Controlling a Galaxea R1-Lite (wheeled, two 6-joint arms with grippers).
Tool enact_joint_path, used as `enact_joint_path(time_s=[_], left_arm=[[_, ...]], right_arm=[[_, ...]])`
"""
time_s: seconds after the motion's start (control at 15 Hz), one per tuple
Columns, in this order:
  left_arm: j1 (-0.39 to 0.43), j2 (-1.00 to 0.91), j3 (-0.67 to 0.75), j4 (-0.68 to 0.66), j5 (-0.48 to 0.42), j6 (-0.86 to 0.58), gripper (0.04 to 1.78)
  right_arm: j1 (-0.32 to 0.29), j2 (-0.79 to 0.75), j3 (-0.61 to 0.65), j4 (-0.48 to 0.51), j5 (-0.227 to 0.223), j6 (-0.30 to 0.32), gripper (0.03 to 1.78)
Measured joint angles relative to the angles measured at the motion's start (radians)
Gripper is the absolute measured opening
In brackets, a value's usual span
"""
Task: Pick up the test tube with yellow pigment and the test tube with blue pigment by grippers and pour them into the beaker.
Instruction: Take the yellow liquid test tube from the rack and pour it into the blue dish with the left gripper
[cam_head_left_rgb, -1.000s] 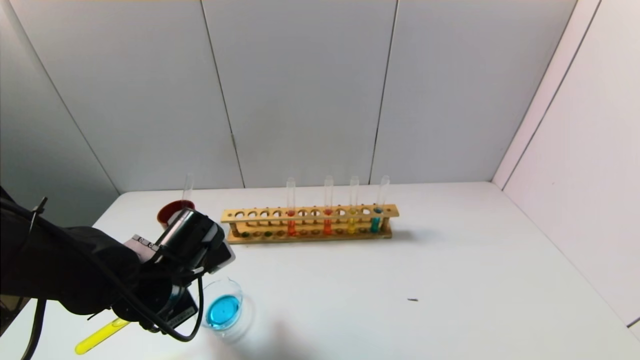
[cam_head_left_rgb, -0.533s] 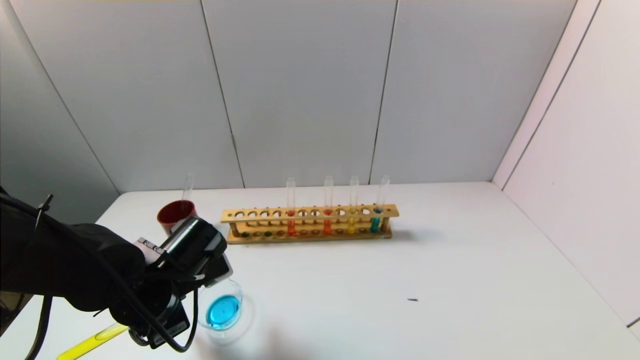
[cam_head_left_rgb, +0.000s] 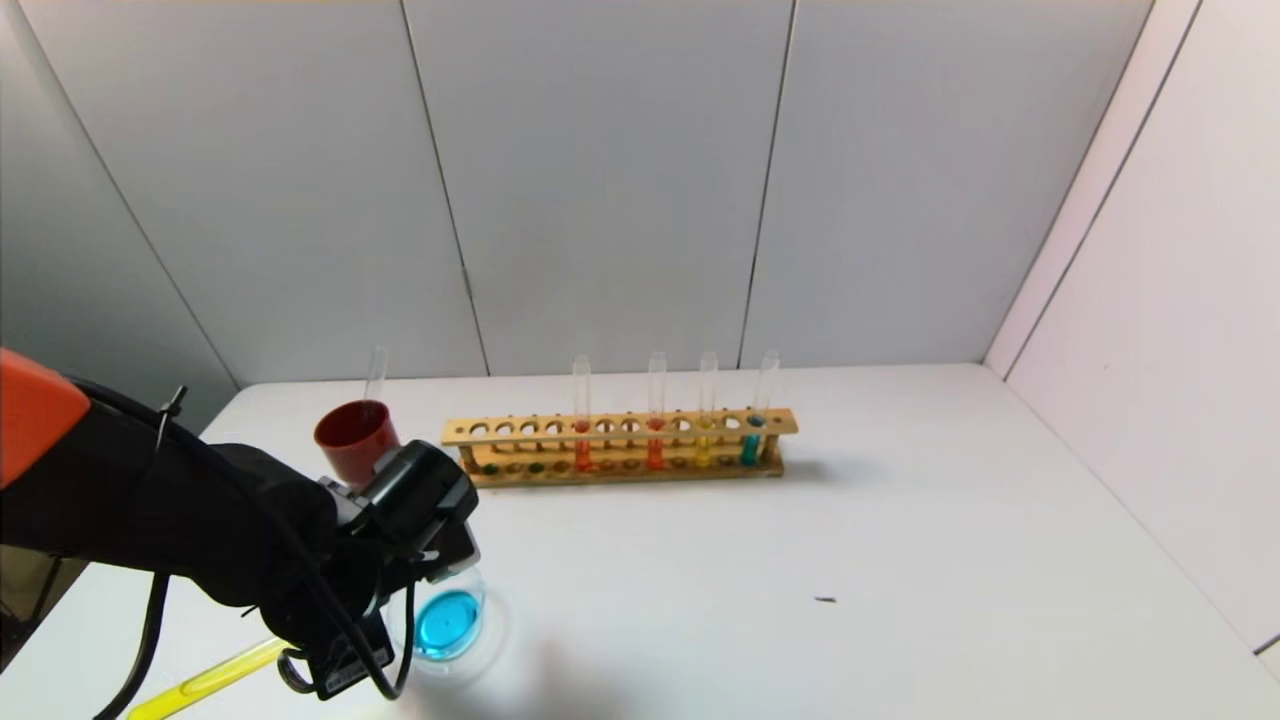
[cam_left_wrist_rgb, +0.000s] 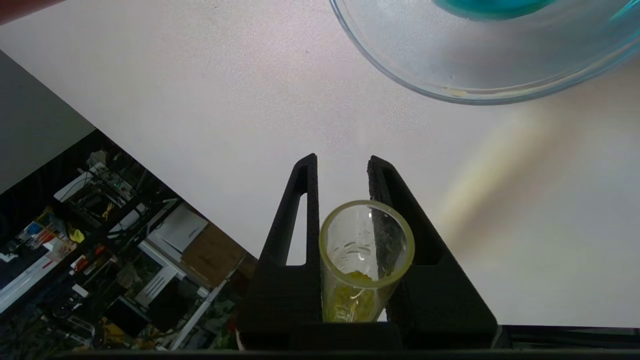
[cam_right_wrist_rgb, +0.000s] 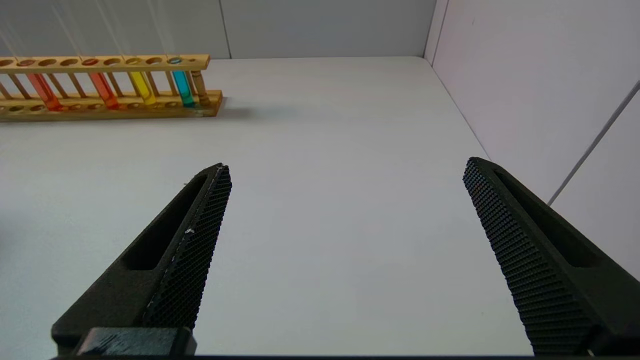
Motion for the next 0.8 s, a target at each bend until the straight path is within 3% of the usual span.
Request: enact_joint_path(time_s=[0.8], left_arm=[[-0.010, 0.064, -0.037, 0.033, 0.025, 0.000, 0.37]], right_arm=[[0.000, 0.000, 0.000, 0.000, 0.000, 0.000, 1.70]])
